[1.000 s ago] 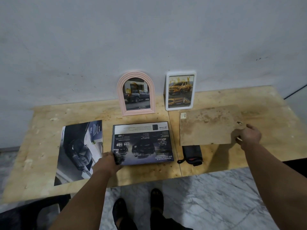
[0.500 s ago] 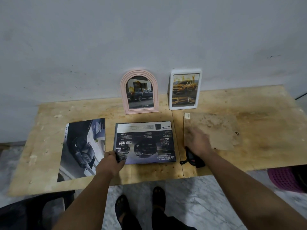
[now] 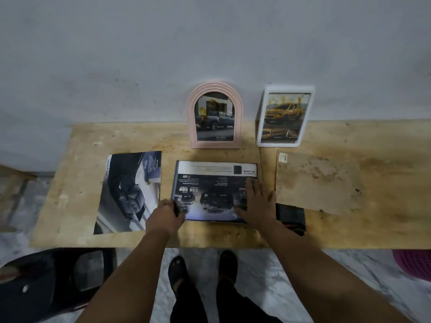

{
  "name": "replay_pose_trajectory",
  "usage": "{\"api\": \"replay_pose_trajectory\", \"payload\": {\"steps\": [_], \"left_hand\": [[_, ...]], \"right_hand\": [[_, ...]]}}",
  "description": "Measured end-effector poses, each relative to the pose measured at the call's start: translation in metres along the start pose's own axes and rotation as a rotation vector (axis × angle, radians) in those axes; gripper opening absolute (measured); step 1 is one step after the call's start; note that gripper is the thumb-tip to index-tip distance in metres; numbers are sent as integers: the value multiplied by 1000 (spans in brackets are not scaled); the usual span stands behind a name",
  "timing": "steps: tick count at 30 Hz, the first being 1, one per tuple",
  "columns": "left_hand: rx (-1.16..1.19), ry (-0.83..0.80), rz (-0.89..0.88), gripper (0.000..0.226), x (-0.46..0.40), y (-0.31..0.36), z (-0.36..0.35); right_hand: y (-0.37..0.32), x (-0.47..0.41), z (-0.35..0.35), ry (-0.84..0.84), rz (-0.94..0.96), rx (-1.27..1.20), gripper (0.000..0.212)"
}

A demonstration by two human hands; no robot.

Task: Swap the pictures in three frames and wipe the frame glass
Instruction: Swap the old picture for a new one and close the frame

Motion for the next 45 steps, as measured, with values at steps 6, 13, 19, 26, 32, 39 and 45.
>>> {"api": "replay_pose_trajectory", "payload": {"steps": [6,13,19,26,32,39,45], "left_hand": [[1,-5,10,46,-2,0,0],[17,-1,20,47,-4,0,-1],[0,2,6,48,-5,-3,-3],[-9,9,13,49,-6,-3,-7],[-6,22,21,53,-6,-4,-10],[-5,15,39,55,-5,-3,-11],[-14,-16,69,61,-6,2,-9]], "right_hand": [[-3,9,-1,44,-46,-26,100],[-5,14,-3,119,-67,-133,99],[-8,10,-5,80,-84,-137,99],[-7,14,-8,140,-85,-180,97],[-9,22,-7,192,-61,-104,88],[-2,31,-7,307,95,-446,67],[-10,41,25,266,-132,-1192,80]]}}
Point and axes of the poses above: each hand's wrist, its own x-axis away from the middle knuckle, its own z-axis out of the back of the hand, y = z × x, the point moved 1 cm from there along -x, towards the middle knuckle, and after that the axes turned 9 degrees about -z, right-handed, at the moved point
